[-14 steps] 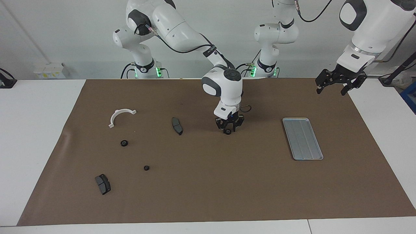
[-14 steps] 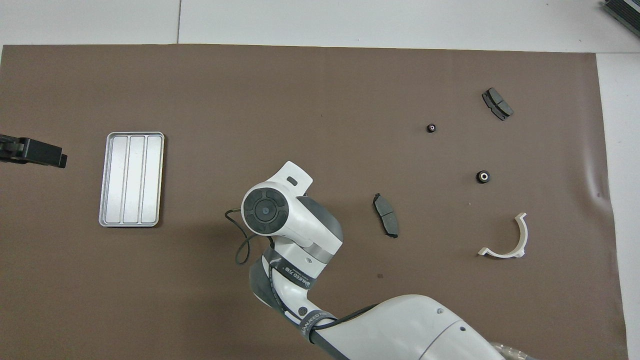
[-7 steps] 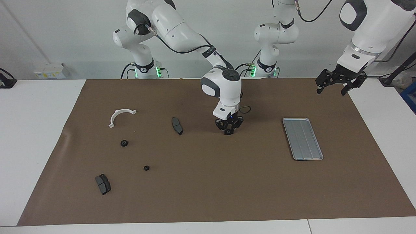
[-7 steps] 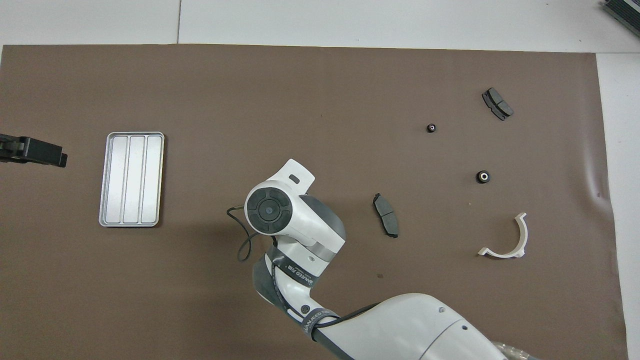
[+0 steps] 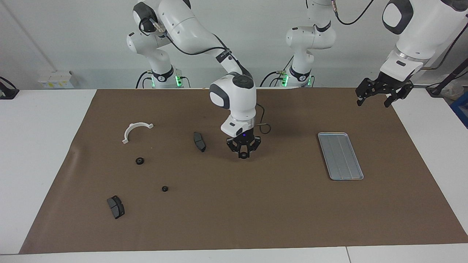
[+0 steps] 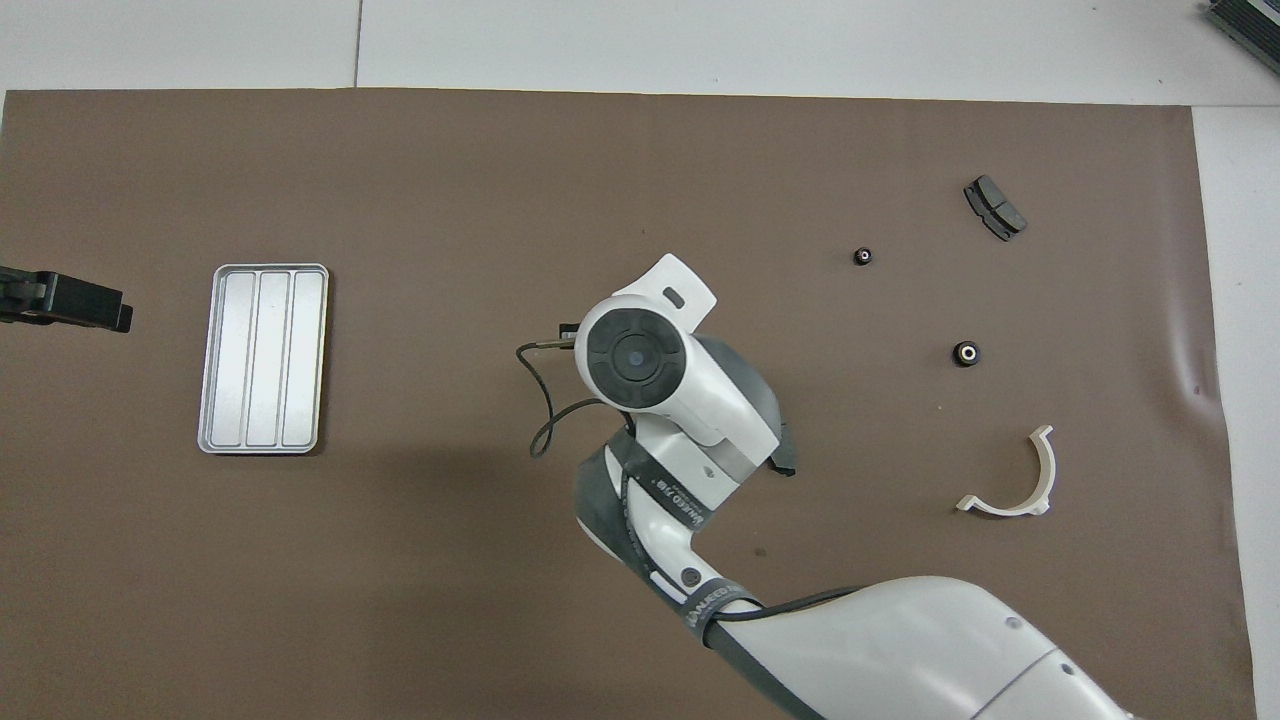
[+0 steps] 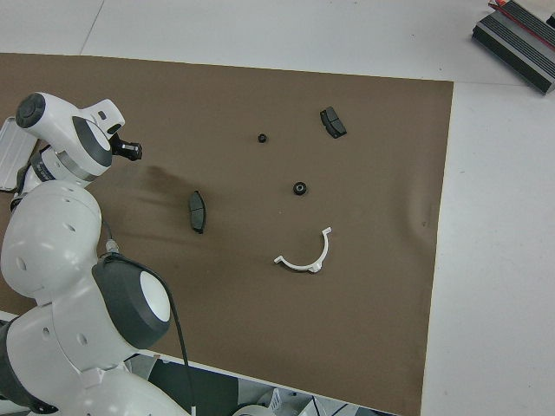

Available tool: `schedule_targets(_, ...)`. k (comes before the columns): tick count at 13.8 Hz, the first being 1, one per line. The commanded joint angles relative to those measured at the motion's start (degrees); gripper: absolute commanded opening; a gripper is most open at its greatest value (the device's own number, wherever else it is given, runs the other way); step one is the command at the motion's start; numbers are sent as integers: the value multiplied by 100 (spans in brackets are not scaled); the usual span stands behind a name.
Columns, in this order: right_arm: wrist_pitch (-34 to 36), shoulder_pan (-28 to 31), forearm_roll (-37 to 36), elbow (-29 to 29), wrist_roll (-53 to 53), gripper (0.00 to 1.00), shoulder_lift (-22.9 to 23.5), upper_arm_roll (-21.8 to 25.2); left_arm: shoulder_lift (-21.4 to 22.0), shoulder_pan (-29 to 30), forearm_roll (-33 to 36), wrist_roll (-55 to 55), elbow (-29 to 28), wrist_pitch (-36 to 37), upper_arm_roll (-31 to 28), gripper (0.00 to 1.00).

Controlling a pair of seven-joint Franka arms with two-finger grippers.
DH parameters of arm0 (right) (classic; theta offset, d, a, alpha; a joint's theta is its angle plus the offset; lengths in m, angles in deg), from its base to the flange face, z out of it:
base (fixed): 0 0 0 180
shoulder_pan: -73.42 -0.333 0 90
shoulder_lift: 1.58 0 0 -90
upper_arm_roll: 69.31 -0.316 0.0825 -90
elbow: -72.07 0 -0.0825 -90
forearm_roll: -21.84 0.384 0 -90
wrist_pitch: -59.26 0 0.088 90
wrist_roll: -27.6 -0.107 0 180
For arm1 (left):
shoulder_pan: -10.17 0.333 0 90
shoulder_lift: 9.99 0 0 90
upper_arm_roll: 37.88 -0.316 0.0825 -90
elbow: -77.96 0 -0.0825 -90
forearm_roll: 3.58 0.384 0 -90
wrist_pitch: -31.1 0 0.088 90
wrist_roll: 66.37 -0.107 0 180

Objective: Place bearing gear from tray to pile
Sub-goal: 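Carry the third gear with the right gripper beside the other gears, release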

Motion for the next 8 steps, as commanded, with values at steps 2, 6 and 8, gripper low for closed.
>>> schedule_targets(2, -108, 827, -88, -1556, 724, 0, -1268, -96, 74, -23, 48, 67, -60, -65, 14, 100)
schedule_targets(6, -108, 1557, -44, -2323, 1823, 0, -1674, -96, 74, -32, 48, 49, -68, -21, 23, 100)
schedule_targets(8, -116, 1874, -27, -2551, 2411, 0, -1744, -105, 83, -5, 48, 40, -60, -21, 23, 100)
